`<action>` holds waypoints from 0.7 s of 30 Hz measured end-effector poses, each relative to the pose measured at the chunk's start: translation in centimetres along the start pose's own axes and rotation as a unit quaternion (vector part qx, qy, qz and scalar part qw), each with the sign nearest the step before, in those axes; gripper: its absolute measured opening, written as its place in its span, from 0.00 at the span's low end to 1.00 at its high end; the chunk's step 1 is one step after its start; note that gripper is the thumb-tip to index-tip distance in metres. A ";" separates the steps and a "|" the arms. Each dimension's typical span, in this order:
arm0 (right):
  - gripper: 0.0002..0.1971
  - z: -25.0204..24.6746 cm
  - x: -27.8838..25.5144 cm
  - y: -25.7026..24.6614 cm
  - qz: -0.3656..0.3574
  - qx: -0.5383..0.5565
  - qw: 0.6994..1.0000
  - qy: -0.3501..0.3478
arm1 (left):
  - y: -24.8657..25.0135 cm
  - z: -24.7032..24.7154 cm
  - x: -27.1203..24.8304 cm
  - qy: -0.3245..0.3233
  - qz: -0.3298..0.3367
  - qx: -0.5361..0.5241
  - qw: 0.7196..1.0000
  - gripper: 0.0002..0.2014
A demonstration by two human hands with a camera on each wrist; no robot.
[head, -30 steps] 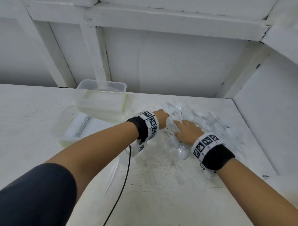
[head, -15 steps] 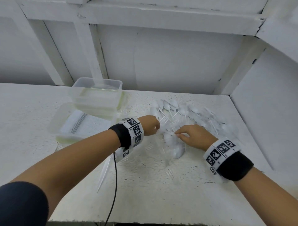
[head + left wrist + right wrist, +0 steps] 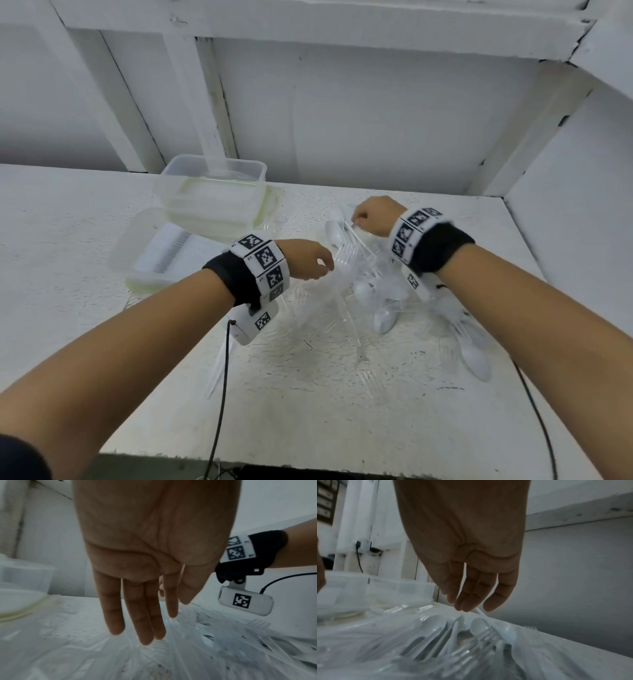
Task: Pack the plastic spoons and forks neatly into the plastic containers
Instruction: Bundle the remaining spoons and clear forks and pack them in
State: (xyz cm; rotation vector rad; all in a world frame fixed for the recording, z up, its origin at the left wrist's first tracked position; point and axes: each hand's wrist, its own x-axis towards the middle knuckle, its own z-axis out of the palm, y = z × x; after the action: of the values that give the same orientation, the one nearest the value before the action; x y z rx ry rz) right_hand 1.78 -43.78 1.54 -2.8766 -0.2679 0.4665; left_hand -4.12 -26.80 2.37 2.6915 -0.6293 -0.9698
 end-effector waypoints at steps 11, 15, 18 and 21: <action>0.16 2.7 5.4 -2.5 -0.016 -0.142 0.988 -0.055 | -3.3 -0.3 -1.7 0.091 -0.016 -0.064 0.994 0.16; 0.12 1.7 4.9 -1.7 -0.048 -0.017 0.998 -0.025 | -3.7 -0.5 -1.1 0.099 -0.014 -0.078 0.992 0.15; 0.12 1.2 4.1 -1.0 -0.042 0.047 0.998 0.009 | -3.5 -0.9 0.3 0.127 -0.017 -0.122 0.984 0.14; 0.12 1.0 3.5 -0.4 -0.034 0.086 0.995 0.034 | -3.0 -1.3 1.9 0.152 -0.031 -0.199 0.968 0.14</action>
State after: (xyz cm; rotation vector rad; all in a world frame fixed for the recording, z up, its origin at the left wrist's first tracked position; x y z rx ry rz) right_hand 4.65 -42.48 -0.33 -2.6992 -0.2988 0.3600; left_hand -1.04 -24.97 1.34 2.4330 -0.2554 -0.5963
